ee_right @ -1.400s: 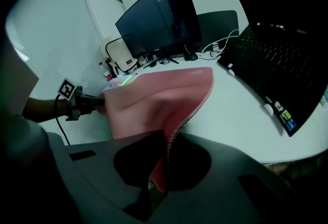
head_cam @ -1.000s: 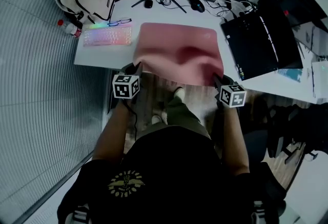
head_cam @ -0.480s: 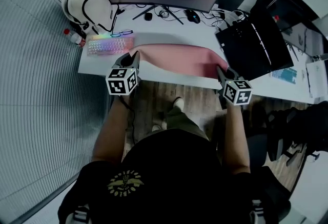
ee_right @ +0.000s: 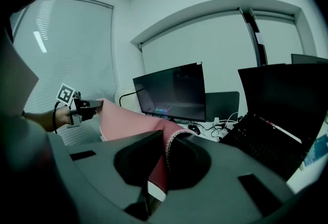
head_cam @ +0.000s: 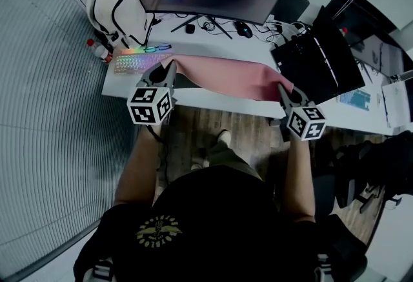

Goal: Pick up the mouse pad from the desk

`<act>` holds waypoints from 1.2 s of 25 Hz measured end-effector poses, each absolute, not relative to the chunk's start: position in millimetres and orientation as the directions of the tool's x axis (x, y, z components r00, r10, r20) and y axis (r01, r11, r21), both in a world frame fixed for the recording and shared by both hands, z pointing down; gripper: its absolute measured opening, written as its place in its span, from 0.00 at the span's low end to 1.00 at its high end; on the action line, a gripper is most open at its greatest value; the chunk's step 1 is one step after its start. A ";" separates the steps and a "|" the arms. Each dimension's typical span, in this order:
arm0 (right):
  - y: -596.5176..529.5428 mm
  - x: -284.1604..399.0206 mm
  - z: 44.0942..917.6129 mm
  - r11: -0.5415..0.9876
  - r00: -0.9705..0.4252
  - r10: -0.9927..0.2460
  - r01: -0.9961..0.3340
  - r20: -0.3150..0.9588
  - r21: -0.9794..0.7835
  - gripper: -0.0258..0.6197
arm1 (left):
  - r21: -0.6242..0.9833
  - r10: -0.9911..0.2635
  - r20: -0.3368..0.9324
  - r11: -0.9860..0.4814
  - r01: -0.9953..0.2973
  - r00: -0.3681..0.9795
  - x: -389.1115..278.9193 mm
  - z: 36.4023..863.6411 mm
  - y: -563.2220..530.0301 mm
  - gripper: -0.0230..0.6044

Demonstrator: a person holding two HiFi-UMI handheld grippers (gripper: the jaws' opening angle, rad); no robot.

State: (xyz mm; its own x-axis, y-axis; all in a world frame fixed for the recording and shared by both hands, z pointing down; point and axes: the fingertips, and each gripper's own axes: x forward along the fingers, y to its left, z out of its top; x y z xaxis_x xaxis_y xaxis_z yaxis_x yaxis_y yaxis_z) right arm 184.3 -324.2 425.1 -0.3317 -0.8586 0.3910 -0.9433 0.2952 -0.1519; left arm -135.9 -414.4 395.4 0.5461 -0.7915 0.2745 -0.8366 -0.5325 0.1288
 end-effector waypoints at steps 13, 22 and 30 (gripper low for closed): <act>-307.7 169.0 326.1 0.326 -0.337 -0.920 -0.941 0.199 -0.087 0.07 | 0.122 -0.826 0.102 -0.543 -0.831 0.555 -155.2 295.9 -394.8 0.07; -281.1 153.3 263.7 0.365 -0.365 -0.928 -0.931 0.071 -0.022 0.07 | 0.071 -0.832 0.017 -0.552 -0.831 0.555 -170.7 241.3 -372.9 0.07; -258.6 146.9 216.8 0.369 -0.369 -0.929 -0.929 -0.012 0.009 0.07 | 0.068 -0.821 -0.044 -0.571 -0.818 0.569 -177.0 206.9 -352.4 0.07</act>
State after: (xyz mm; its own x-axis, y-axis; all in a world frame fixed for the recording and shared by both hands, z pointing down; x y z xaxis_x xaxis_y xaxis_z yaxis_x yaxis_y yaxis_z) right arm 146.9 -258.6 216.8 -0.3691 -0.9293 -0.0123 -0.9294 0.3690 0.0095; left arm -177.0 -352.4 206.9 0.5689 -0.8213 -0.0435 -0.8184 -0.5706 0.0683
